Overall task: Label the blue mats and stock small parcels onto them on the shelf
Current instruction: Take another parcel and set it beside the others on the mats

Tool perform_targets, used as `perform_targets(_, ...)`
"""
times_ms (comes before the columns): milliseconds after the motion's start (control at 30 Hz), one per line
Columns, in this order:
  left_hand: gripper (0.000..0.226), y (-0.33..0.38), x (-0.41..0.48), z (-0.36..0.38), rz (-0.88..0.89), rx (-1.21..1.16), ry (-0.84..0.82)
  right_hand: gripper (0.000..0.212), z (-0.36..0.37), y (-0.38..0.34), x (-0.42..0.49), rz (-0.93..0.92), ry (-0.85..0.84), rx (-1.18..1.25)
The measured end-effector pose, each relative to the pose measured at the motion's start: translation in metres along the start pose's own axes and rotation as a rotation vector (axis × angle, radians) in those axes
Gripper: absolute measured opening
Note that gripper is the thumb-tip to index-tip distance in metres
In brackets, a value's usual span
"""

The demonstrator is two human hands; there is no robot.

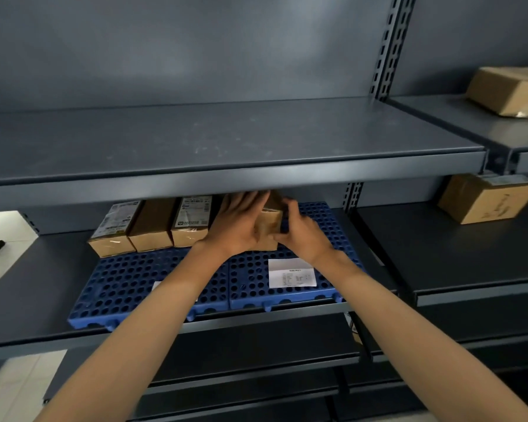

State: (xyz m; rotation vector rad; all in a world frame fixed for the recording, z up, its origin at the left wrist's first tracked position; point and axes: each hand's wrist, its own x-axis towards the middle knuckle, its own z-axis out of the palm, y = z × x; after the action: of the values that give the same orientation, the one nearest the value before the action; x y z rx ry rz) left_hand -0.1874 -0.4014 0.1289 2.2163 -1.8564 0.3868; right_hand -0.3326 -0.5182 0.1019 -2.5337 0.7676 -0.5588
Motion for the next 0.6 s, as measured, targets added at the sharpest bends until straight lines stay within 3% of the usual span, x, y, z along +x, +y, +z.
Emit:
perform_targets(133,0.097,0.038,0.018,-0.004,0.068,-0.033,0.05,0.094,-0.027,0.03,-0.015,-0.076,0.063,-0.023)
perform_targets(233,0.086,0.075,0.04,0.002,0.103,-0.059,0.085,0.076,-0.062,0.067,-0.03,-0.063,0.106,-0.117)
perform_targets(367,0.076,0.137,0.083,0.024,0.156,-0.082,0.063,0.053,-0.115,0.14,-0.058,0.067,0.131,-0.178)
perform_targets(600,0.074,0.286,0.197,0.087,0.147,-0.231,-0.13,0.052,-0.218,0.29,-0.111,0.319,0.168,-0.158)
